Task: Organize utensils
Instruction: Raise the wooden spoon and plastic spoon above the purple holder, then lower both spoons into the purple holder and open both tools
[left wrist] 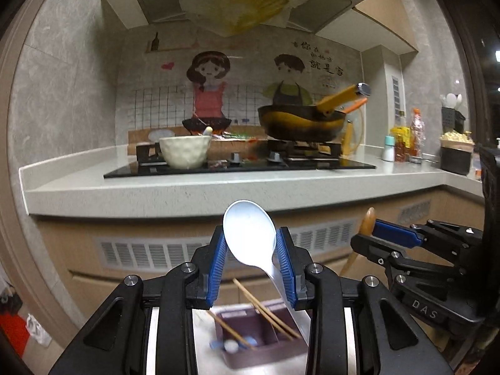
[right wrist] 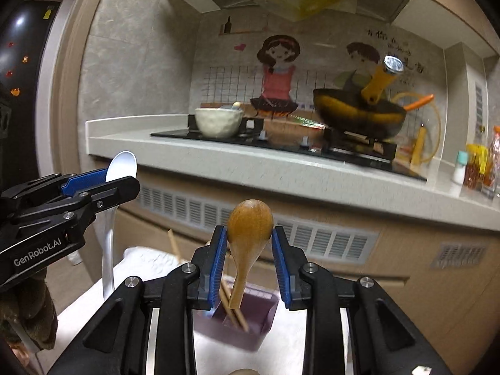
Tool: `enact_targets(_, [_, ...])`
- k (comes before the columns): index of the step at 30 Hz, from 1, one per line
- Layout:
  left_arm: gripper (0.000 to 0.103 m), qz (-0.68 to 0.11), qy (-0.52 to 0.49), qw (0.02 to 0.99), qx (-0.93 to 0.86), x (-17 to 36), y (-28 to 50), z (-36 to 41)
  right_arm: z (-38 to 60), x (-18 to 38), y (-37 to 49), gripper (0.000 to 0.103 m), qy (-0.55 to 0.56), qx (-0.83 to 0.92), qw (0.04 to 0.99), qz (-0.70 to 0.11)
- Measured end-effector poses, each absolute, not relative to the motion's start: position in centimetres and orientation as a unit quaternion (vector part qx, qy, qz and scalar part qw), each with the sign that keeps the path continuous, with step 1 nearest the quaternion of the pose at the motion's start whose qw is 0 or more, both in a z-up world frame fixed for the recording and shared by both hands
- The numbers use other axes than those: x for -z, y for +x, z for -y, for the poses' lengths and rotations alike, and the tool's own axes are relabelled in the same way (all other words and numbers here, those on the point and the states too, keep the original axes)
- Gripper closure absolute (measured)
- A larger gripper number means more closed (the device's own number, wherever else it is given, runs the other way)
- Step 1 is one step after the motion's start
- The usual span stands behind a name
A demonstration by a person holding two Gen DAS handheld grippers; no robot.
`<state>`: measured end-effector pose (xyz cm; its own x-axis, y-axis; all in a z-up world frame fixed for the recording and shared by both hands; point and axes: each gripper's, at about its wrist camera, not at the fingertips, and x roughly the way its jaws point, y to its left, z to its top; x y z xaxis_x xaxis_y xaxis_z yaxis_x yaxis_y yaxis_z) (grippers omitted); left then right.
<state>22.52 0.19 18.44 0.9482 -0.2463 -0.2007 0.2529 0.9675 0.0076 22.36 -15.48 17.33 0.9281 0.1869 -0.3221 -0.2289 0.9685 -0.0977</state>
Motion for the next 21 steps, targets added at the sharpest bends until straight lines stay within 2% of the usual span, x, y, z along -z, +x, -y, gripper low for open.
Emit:
enact_targets(4, [0.069, -0.087, 0.035, 0.990, 0.104, -16.7, 25.6, 0.5, 15.6, -16.3, 25.2, 0.075, -0.074, -0.093, 0.979, -0.163])
enact_targets(13, [0.069, -0.062, 0.087, 0.993, 0.051, -8.5, 30.2, 2.8, 16.0, -10.9, 29.6, 0.075, -0.086, -0.079, 0.970, -0.212])
enact_targets(21, [0.068, -0.134, 0.086, 0.985, 0.066, -1.6, 33.1, 3.6, 15.7, -5.8, 31.7, 0.075, -0.093, -0.092, 0.956, -0.261])
